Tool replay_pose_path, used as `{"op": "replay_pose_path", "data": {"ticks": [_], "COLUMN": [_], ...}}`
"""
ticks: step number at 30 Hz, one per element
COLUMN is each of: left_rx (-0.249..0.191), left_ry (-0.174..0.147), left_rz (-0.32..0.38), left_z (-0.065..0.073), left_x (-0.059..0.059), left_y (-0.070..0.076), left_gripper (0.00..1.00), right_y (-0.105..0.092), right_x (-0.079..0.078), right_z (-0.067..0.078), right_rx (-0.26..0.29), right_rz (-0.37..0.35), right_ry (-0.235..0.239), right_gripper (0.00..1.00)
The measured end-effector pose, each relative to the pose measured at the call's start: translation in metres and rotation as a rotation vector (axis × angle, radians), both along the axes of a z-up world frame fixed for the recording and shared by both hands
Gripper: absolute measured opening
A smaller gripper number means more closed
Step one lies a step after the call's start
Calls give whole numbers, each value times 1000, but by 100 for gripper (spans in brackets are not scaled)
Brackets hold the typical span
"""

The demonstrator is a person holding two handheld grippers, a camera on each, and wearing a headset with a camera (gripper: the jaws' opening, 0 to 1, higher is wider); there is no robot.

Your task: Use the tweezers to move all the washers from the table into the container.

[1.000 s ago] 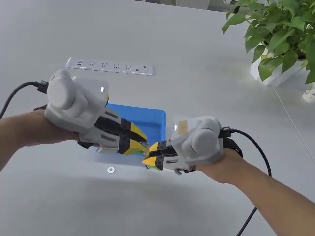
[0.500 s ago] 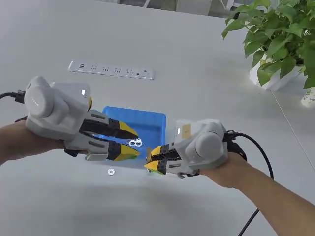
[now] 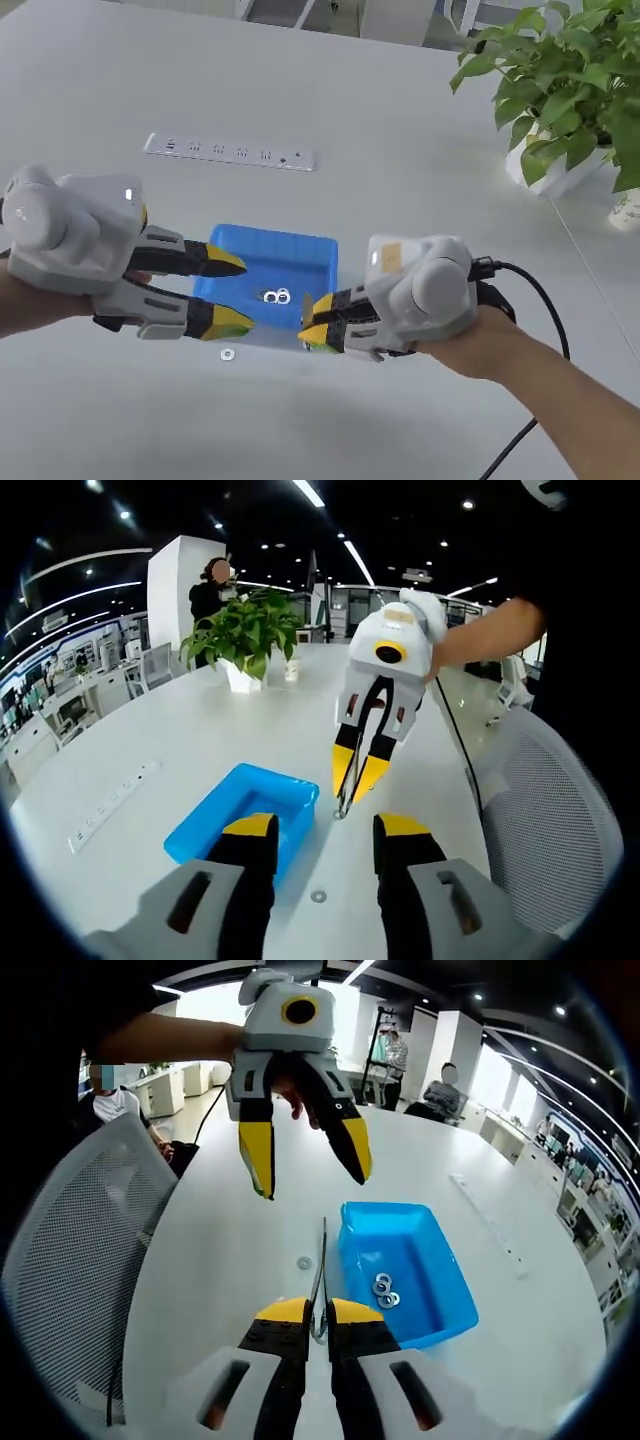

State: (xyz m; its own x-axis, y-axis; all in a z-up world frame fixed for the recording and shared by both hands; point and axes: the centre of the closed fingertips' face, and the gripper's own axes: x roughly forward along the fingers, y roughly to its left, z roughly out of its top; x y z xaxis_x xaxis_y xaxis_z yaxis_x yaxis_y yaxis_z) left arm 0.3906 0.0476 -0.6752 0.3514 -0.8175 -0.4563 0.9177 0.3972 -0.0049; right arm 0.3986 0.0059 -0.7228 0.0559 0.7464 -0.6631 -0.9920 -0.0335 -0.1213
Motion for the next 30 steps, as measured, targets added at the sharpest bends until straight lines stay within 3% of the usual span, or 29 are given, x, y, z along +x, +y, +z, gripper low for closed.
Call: {"op": "replay_pose_path", "data": {"ticks": [9, 15, 30], "left_rx": [-1, 3, 8], "left_ry": [-17, -18, -16], "left_rz": [40, 63, 110], "left_z": [6, 7, 9], "left_x": [1, 2, 7], "left_y": [12, 16, 30], "left_gripper": [52, 66, 74], "right_y": [3, 7, 17], "right_x": [2, 6, 29], "right_z": [19, 31, 48], "right_rx": [14, 31, 65], "right_rz": [1, -4, -20], "right_ry": [1, 2, -12], "right_gripper": [7, 7, 7]}}
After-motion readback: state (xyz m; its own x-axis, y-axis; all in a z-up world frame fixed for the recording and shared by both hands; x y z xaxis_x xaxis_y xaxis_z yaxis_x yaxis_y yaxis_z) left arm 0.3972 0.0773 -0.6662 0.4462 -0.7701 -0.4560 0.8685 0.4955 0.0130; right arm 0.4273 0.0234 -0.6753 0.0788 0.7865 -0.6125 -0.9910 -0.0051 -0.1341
